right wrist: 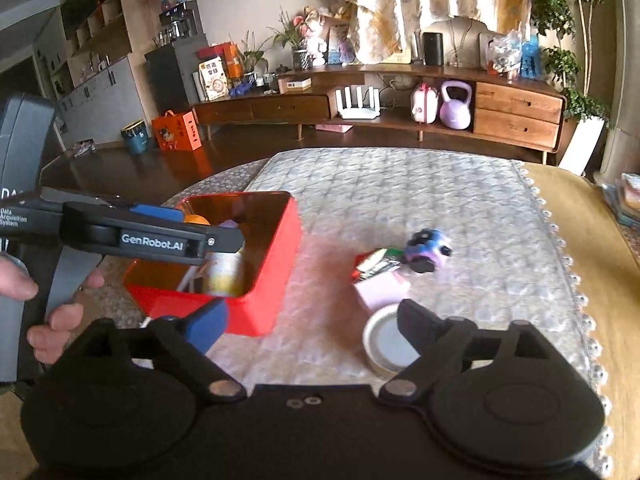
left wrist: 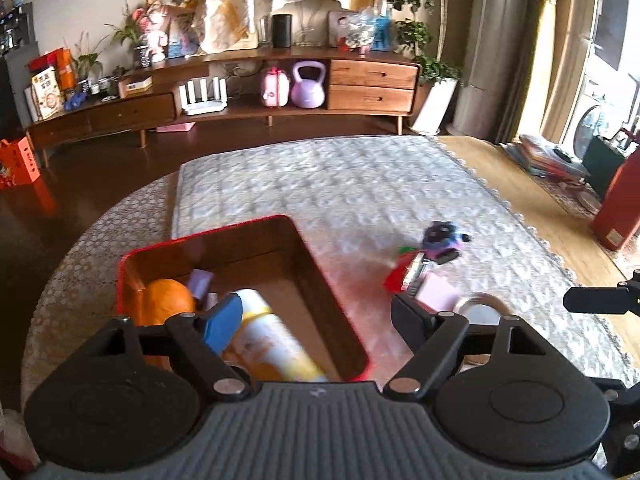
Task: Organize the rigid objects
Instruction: 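Grasp the purple-blue toy figure with the left tool while the right tool approaches the tape roll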
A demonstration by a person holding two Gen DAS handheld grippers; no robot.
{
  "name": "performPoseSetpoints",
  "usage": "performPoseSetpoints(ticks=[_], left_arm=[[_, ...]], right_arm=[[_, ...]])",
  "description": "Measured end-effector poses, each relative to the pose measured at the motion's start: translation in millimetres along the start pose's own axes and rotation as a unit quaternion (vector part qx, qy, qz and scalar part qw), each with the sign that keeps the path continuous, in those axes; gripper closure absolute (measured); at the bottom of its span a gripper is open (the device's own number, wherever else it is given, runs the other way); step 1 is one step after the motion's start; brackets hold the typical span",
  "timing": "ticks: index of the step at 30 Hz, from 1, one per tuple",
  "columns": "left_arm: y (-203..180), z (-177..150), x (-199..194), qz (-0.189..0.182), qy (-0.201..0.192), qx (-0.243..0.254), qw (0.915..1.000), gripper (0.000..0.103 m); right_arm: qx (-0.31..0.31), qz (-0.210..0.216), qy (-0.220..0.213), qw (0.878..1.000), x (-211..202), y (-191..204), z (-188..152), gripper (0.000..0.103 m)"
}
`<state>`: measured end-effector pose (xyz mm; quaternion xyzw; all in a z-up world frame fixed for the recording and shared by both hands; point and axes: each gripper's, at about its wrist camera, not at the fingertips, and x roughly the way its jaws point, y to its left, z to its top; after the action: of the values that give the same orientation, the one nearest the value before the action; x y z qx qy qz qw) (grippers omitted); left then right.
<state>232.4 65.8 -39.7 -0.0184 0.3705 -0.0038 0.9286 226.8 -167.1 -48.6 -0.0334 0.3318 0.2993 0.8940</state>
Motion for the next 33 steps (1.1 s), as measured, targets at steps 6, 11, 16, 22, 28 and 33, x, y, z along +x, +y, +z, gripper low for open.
performPoseSetpoints(ticks=[6, 11, 16, 22, 28, 33], left_arm=[[-28, 3, 2, -0.01, -0.004, 0.011, 0.9999, 0.02], [-51, 11, 12, -0.02, -0.006, 0.013, 0.9997, 0.02], [-76, 22, 30, -0.03, -0.001, 0.027, 0.9992, 0.02], [-103, 35, 61, -0.046, 0.018, 0.036, 0.9981, 0.02], [-116, 50, 95, -0.062, 0.037, 0.03, 0.9969, 0.02], [-127, 54, 123, -0.068, 0.051, 0.042, 0.9955, 0.02]], right_arm=[[-0.004, -0.001, -0.003, 1.0, -5, -23, -18, 0.0], [-0.013, -0.01, 0.01, 1.0, 7, -35, -32, 0.0], [-0.003, -0.007, 0.014, 1.0, 18, -50, -40, 0.0], [-0.005, -0.011, 0.02, 1.0, 31, -64, -46, 0.001], [-0.01, -0.011, 0.024, 1.0, 42, -72, -49, 0.002], [-0.006, -0.001, 0.029, 1.0, 54, -75, -48, 0.005]])
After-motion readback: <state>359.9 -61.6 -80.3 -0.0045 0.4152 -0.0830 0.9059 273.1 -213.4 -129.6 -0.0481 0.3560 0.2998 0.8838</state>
